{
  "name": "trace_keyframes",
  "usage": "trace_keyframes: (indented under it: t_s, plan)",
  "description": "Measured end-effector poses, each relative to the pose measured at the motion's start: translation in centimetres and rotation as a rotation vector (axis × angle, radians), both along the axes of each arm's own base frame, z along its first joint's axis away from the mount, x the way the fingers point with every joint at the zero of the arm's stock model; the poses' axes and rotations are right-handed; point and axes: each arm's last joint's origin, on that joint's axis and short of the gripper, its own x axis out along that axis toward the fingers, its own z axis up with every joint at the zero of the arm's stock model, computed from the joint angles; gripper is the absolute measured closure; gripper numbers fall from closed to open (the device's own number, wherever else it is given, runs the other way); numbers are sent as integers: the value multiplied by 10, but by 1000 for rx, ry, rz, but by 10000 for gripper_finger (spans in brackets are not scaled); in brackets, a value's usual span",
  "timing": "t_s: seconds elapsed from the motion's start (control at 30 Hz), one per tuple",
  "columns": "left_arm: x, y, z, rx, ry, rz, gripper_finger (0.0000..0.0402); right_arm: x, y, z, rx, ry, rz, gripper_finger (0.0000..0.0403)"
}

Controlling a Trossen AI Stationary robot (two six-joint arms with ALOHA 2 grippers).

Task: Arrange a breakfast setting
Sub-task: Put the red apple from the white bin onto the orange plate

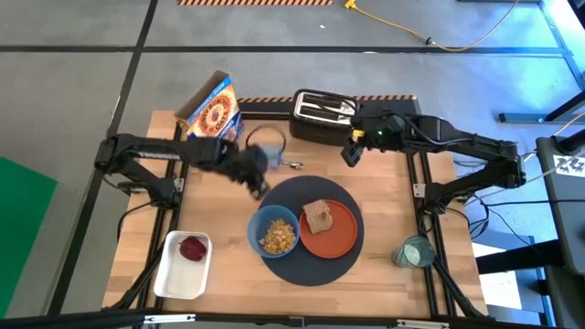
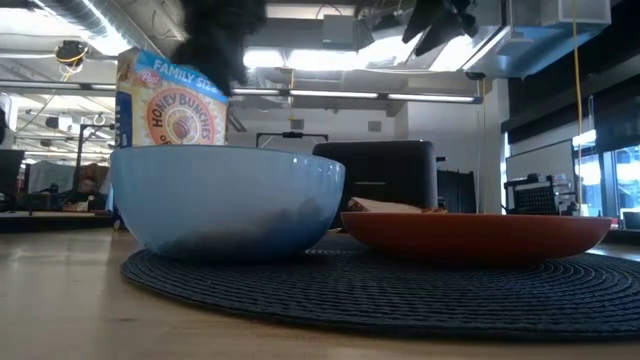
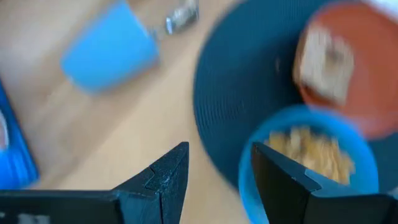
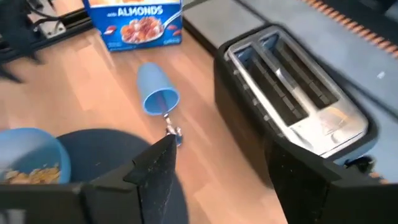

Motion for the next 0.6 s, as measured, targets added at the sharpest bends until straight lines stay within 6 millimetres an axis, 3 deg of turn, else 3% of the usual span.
trace_keyframes:
  t_s: [0.13,0.27,0.43,0.6]
  plan:
    - [-15,-33,-6,-70,138,14,233,-1,7,5,-92,-5,29,192]
    - [-32,-62,-7,-227,230,168,233,0,10,5,-117,17,72,210]
    - [-48,-105,-7,-346,262,372,227,5,11,0,-63,27,107,215]
    - [-73,-142,-8,-360,256,580,193,5,13,0,16,-3,121,206]
